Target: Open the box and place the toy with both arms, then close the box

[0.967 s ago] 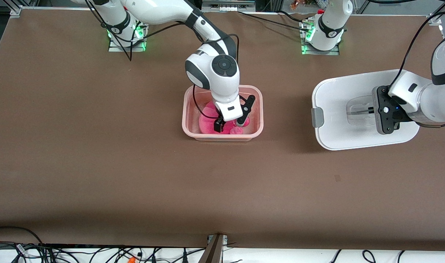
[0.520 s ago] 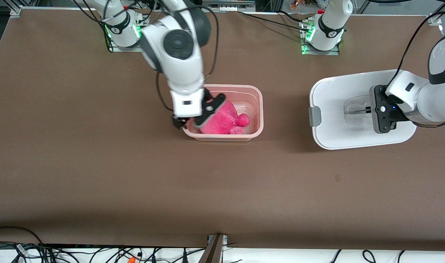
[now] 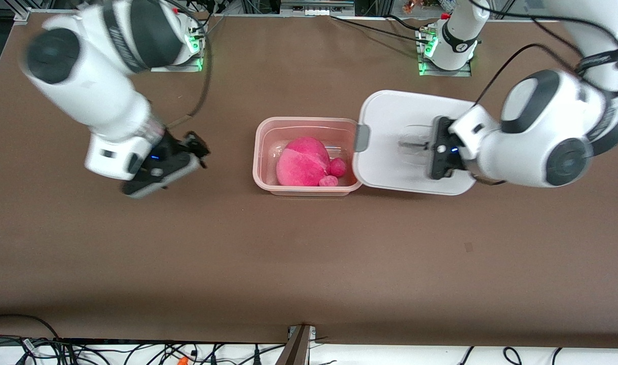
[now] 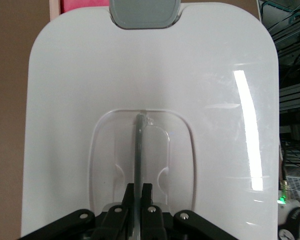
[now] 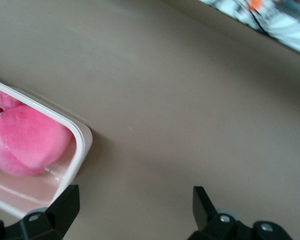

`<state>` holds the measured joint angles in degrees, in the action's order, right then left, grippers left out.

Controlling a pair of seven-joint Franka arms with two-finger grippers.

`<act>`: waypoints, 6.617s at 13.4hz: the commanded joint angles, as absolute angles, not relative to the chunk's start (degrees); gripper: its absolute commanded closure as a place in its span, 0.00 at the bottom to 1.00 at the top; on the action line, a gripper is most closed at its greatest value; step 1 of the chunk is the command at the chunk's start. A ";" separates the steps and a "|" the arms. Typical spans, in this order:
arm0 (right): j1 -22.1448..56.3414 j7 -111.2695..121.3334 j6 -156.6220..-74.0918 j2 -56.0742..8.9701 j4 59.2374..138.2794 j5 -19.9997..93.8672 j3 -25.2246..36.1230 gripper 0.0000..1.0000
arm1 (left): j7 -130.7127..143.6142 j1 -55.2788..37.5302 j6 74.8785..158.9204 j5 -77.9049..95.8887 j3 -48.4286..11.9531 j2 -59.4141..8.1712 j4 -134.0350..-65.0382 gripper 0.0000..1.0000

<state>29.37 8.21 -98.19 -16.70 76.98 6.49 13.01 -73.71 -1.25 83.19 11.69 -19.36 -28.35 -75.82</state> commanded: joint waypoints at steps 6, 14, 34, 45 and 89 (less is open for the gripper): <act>10.14 -5.16 -90.98 5.10 96.42 3.54 3.63 0.00 | -58.30 -20.01 105.10 1.52 -19.07 -27.33 -79.18 1.00; 9.23 -4.83 -91.32 2.46 92.81 -0.18 3.25 0.00 | -36.08 -31.89 121.72 -11.59 -19.16 -26.37 -92.54 1.00; 8.88 -4.66 -90.61 0.53 91.14 -0.62 3.34 0.00 | -34.02 -30.15 124.28 -13.71 -18.72 -26.89 -94.92 1.00; 8.79 -4.66 -90.62 0.44 91.14 -0.62 3.43 0.00 | -31.21 -30.23 124.63 -13.54 -19.07 -27.68 -95.01 1.00; 8.88 -4.83 -90.53 0.44 91.23 -0.44 3.43 0.00 | -25.93 -24.18 107.25 -9.76 -19.07 -17.95 -94.83 0.00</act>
